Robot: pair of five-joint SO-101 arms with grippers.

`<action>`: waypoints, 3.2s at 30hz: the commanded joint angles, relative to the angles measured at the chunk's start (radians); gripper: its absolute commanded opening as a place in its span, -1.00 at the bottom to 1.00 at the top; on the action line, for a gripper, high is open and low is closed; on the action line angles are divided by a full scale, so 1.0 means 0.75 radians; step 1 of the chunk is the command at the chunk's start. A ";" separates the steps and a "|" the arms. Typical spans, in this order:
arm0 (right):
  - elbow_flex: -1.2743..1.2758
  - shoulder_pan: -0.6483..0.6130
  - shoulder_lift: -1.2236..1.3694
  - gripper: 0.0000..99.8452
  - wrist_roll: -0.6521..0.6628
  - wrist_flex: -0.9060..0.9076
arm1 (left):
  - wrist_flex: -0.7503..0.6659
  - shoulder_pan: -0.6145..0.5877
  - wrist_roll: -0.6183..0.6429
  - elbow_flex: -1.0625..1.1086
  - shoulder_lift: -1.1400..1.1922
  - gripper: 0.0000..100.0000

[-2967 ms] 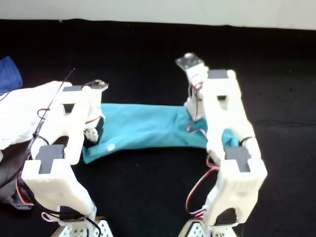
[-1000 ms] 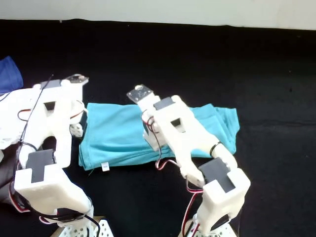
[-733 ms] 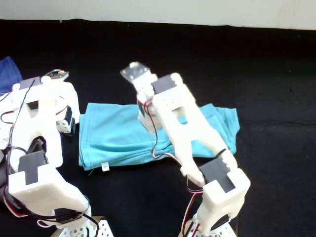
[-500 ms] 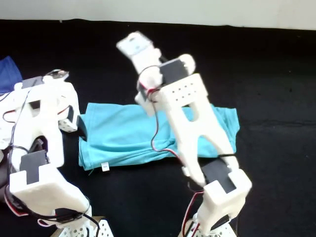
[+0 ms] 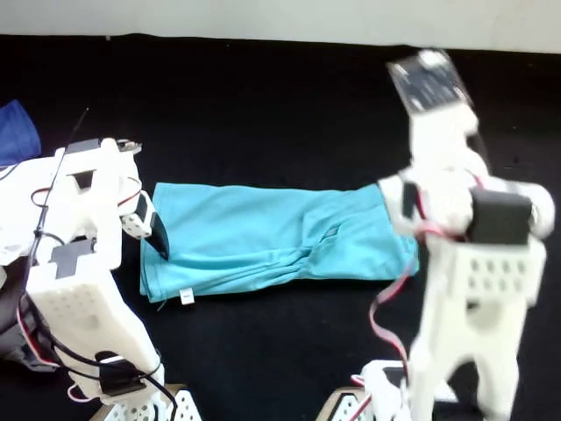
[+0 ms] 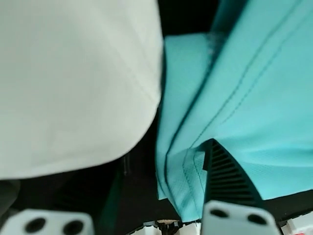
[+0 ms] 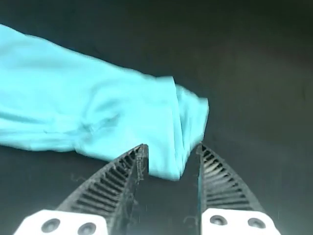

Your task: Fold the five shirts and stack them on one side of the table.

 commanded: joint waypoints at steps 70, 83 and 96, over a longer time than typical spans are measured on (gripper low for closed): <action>2.235 1.130 -0.674 -0.99 0.010 -1.276 | 0.031 1.353 0.153 -1.292 0.154 -0.75; 2.233 1.130 -0.674 -0.99 0.010 -1.276 | 0.155 1.378 0.153 -1.327 0.541 -0.95; 2.233 1.100 -0.674 -0.99 0.010 -1.276 | 0.430 1.724 0.153 -1.822 0.598 -0.96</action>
